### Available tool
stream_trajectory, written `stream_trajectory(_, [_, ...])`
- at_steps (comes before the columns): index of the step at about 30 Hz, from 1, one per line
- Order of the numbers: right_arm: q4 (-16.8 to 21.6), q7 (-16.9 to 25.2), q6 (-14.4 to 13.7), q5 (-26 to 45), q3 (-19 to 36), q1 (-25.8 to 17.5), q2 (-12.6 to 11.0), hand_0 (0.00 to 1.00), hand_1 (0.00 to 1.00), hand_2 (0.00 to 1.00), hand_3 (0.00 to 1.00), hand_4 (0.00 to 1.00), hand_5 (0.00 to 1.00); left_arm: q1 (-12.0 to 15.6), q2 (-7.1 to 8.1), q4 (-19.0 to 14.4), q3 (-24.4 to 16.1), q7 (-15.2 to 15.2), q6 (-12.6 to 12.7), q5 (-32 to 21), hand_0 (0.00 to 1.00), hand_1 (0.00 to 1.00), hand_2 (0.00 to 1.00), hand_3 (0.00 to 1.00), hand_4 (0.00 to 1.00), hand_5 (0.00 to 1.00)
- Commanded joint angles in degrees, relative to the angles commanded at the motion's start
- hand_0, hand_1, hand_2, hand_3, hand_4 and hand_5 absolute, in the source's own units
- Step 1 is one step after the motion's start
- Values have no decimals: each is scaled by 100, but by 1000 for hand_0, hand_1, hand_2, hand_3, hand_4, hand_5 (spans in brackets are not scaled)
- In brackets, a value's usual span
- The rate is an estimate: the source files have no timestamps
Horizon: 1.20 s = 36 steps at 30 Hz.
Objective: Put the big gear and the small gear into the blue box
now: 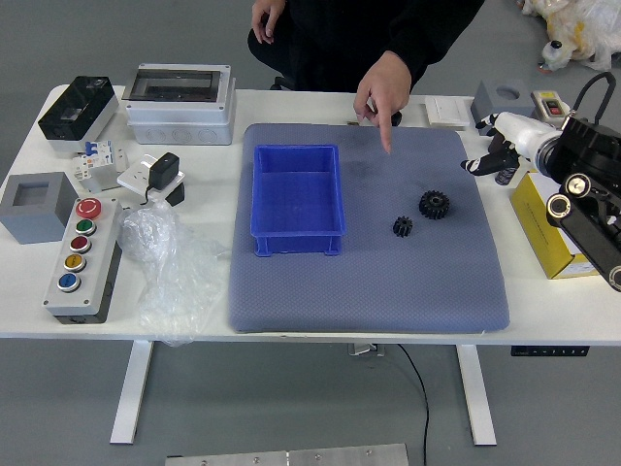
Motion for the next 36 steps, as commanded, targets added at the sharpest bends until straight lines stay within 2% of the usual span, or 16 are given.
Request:
stream_trajectory(2, [-3, 0, 3, -3, -7, 6, 0, 596, 646, 874, 906, 738, 334, -1, 0, 0, 2, 0, 0, -1, 865, 836, 833, 788, 608, 370])
stream_trajectory(8, [15, 3, -2, -40, -21, 28, -7, 596, 646, 874, 906, 738, 334, 0, 3, 1, 1, -1, 0, 4, 865, 836, 833, 788, 608, 370])
stream_trajectory(9, [21, 2, -1, -50, -22, 33, -8, 602, 633, 792, 803, 734, 353, 1, 3, 1, 3, 0, 0, 3, 865, 836, 833, 788, 608, 370])
stream_trajectory(14, [60, -11, 24, -110, -27, 59, -5, 602, 633, 792, 803, 734, 353, 11, 4, 2, 7, 1, 0, 1, 865, 836, 833, 788, 608, 370])
stream_trajectory(15, [72, -15, 30, -120, -32, 63, -4, 595, 606, 710, 734, 736, 350, 11, 4, 1, 4, 1, 0, 3, 865, 837, 833, 788, 608, 370])
stream_trajectory(20, [134, -37, 55, -158, -40, 78, -13, 595, 606, 710, 734, 736, 350, 7, 6, 2, 3, 1, 0, 6, 865, 837, 833, 788, 608, 370])
stream_trajectory(21, [144, -41, 58, -164, -38, 77, -18, 584, 583, 671, 672, 741, 326, 5, 8, 2, 3, 1, 0, 6, 865, 835, 833, 788, 608, 370])
stream_trajectory(36, [276, -75, 87, -276, 26, 48, -78, 573, 567, 647, 650, 727, 308, 4, 15, 1, 20, 3, -2, 6, 865, 836, 833, 788, 608, 370])
